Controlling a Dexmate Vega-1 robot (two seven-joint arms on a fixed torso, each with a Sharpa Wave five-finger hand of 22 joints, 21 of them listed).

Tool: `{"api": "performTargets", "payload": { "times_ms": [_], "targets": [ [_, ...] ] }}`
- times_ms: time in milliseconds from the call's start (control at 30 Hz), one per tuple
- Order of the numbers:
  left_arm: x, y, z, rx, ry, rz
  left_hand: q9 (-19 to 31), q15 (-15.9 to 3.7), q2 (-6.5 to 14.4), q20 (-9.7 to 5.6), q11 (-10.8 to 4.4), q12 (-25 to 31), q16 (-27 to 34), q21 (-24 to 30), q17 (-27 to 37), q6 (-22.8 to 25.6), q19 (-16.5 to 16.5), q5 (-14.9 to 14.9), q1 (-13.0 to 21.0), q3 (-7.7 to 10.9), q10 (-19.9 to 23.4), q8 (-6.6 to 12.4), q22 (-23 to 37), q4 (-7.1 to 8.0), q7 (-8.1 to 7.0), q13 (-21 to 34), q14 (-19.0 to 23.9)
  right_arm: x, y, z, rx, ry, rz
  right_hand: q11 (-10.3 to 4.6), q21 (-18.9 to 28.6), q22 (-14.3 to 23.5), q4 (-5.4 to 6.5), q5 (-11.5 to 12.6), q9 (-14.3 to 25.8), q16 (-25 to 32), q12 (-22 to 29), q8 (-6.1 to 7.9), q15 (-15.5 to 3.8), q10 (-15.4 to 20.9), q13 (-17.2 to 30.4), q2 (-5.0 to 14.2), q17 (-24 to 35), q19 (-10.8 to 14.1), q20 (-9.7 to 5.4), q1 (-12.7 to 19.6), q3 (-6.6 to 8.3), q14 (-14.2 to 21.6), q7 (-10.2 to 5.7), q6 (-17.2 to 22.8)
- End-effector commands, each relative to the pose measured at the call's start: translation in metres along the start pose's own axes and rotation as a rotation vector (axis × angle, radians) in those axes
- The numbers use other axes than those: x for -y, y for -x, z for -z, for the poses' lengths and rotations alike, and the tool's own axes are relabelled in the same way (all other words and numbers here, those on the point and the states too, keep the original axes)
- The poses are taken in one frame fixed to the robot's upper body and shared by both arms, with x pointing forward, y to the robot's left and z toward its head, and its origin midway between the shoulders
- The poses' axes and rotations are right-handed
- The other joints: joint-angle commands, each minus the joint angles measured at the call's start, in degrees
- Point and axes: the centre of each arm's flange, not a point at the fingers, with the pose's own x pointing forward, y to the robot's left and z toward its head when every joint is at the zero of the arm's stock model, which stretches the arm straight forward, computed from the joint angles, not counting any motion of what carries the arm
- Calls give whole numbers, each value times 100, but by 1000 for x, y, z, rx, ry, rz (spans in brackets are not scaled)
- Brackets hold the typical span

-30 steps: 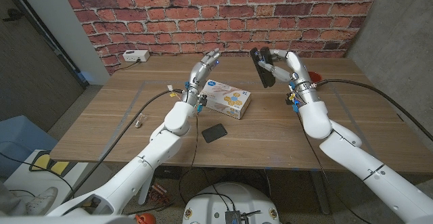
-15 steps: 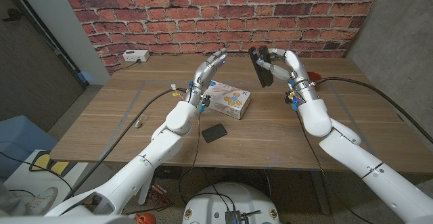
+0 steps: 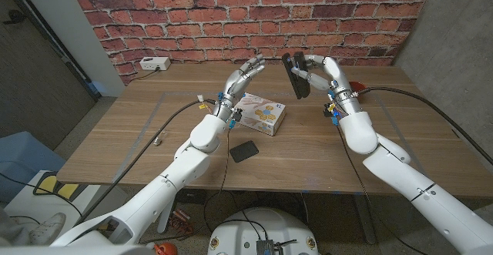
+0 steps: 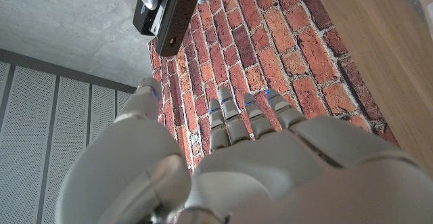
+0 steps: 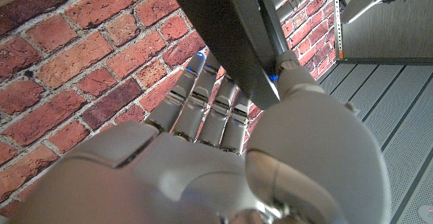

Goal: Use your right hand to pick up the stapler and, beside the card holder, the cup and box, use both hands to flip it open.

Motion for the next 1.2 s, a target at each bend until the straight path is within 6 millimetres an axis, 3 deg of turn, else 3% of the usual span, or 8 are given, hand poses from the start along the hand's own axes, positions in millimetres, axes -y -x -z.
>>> {"api": "performTargets", "payload": {
  "times_ms": [33, 567, 733, 933, 1200],
  "targets": [
    [10, -7, 4, 7, 52, 40, 32, -170, -54, -48, -1, 54, 40, 20, 31, 115, 23, -19, 10, -39, 97, 54, 19, 13, 9, 39, 87, -3, -2, 0, 4, -15, -11, -213, 24, 28, 258, 41, 10, -32, 21, -5, -772, 217, 2, 824, 29, -37, -415, 781, 330, 34, -4, 15],
    [24, -16, 8, 4, 64, 95, 46, -130, 137, -7, -20, 79, 39, 26, 34, 112, 26, 5, 225, 23, 121, 37, 20, 6, 2, 98, 101, -11, -5, -2, 7, -23, -52, -187, 64, 24, 258, 40, 13, -87, 2, -7, -773, 243, -25, 818, 15, -63, -416, 772, 332, 26, -17, 30],
    [26, -19, 7, 7, 66, 104, 47, -127, 152, -6, -42, 76, 33, 29, 33, 107, 32, 1, 255, 24, 114, 31, 20, 3, 3, 107, 86, -11, -5, -1, 5, -33, -52, -186, 92, 18, 296, 42, 13, -106, -57, 5, -769, 215, -72, 839, -23, -81, -436, 737, 328, 113, -115, 60],
    [28, -19, 10, -9, 72, 108, 50, -125, 171, -9, 29, 72, 28, 29, 33, 99, 31, -9, 279, 7, 89, 21, 20, 14, 33, 128, 80, -10, -5, 0, 12, -63, -45, -183, 113, 13, 306, 43, 13, -128, -86, -10, -773, 185, -71, 828, -54, -93, -452, 717, 319, 157, -134, 12],
    [34, -22, 13, -7, 88, 126, 53, -121, 187, -12, -16, 113, 52, 29, 34, 150, 27, -19, 288, -23, 182, 32, 21, 33, 34, 155, 143, -13, -4, 0, 13, -78, -54, -178, 132, 11, 312, 44, 14, -154, -94, -9, -772, 189, -65, 824, -79, -97, -448, 705, 316, 165, -123, 7]
  ]
}}
